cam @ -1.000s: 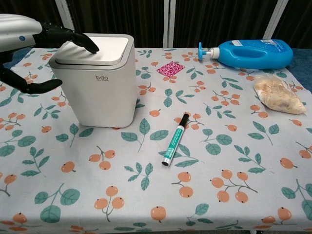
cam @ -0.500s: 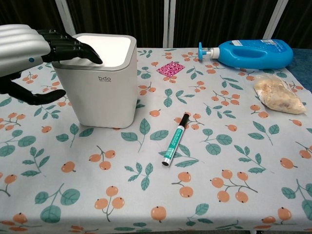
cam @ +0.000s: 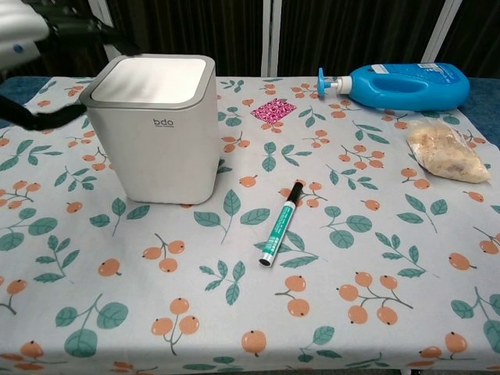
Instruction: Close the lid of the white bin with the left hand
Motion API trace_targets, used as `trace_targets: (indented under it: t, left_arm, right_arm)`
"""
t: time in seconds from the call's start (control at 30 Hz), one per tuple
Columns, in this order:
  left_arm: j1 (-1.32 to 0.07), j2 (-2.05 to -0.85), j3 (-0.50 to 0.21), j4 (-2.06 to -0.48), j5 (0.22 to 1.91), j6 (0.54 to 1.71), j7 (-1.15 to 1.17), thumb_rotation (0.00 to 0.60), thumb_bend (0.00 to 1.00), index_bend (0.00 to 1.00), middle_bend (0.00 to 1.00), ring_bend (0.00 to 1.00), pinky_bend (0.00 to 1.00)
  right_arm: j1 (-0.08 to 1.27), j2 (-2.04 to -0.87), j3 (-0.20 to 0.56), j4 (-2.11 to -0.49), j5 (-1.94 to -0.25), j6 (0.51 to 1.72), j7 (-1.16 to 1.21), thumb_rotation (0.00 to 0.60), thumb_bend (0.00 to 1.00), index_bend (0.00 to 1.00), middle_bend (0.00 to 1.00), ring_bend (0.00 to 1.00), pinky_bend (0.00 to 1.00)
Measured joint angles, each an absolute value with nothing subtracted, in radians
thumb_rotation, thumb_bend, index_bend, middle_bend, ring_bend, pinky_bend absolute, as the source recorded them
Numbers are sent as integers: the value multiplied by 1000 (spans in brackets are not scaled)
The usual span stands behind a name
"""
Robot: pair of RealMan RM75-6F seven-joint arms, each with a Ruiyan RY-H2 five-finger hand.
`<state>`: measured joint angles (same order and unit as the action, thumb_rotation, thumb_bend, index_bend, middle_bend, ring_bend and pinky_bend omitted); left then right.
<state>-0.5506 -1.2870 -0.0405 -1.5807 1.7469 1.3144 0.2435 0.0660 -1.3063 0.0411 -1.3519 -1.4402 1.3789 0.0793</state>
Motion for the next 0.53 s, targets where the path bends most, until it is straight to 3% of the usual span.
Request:
trace_targets:
  t: [0.33, 0.53]
  left_arm:
    - [-351, -1253, -35, -1556, 1566, 1457, 252, 600, 404, 150, 172, 133, 135]
    - [-208, -1292, 1, -1419, 1470, 1519, 187, 600, 263, 148, 174, 133, 134]
  right_arm:
    - [65, -1307, 43, -1335, -1469, 1408, 126, 600, 199, 0, 0, 0, 0]
    - [58, -1335, 46, -1274, -1534, 1507, 162, 600, 200, 0, 0, 0, 0]
